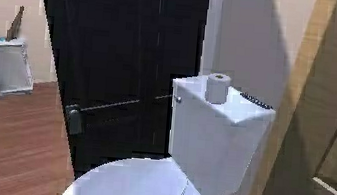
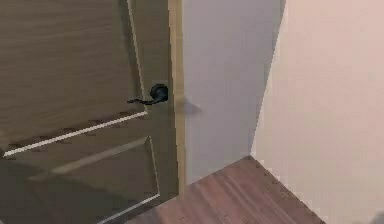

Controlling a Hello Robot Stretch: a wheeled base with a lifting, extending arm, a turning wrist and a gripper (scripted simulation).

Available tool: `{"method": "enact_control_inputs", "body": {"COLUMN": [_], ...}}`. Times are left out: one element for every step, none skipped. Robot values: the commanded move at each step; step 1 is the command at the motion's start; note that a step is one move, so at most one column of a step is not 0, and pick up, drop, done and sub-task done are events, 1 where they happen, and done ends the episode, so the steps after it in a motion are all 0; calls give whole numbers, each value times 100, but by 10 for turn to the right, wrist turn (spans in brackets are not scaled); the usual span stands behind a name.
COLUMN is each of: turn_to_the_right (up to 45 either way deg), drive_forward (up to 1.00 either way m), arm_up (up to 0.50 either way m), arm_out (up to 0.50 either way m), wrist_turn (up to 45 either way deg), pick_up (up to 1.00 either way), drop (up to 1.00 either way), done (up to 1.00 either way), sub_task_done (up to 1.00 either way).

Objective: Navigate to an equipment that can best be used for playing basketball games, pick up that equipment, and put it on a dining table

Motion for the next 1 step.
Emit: {"method": "enact_control_inputs", "body": {"turn_to_the_right": [-450], "drive_forward": [0], "arm_up": [0], "arm_out": [0], "wrist_turn": [0], "pick_up": [0], "drop": [0], "done": [0], "sub_task_done": [0]}}
